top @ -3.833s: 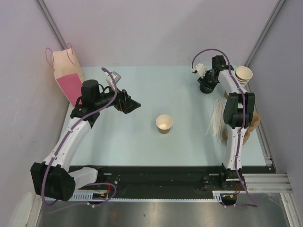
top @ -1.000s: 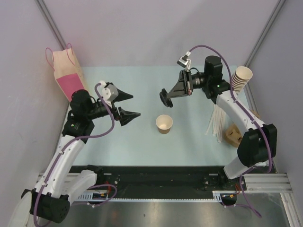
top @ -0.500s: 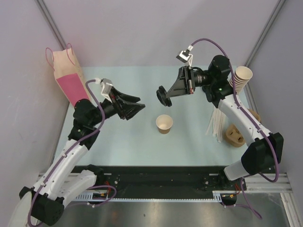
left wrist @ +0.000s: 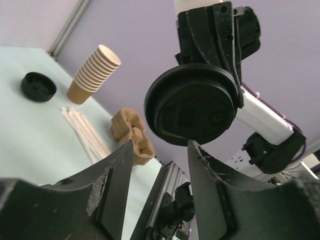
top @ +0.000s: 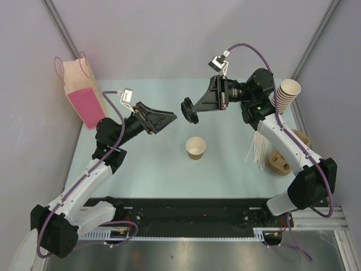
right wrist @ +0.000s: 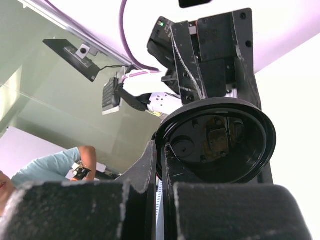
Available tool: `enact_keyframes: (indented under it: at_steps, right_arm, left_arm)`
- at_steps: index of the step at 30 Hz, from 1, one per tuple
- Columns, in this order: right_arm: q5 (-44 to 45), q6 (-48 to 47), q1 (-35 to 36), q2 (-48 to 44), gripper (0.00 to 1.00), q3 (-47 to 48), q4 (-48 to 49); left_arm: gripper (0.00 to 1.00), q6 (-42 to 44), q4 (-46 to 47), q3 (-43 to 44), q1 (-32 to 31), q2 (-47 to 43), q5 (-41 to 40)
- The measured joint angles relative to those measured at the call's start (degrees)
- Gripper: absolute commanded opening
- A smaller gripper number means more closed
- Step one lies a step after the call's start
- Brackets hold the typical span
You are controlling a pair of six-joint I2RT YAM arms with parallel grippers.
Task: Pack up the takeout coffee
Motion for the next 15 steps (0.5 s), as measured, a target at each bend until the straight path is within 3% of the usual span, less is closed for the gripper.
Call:
enact_keyframes:
  at_steps: [15]
  right_arm:
    - [0.57, 2.01, 2.80, 0.07, 0.00, 0.02, 1.44]
  left_arm:
    - [0.38, -3.98, 14.12, -1.90, -2.38, 3.89, 0.48]
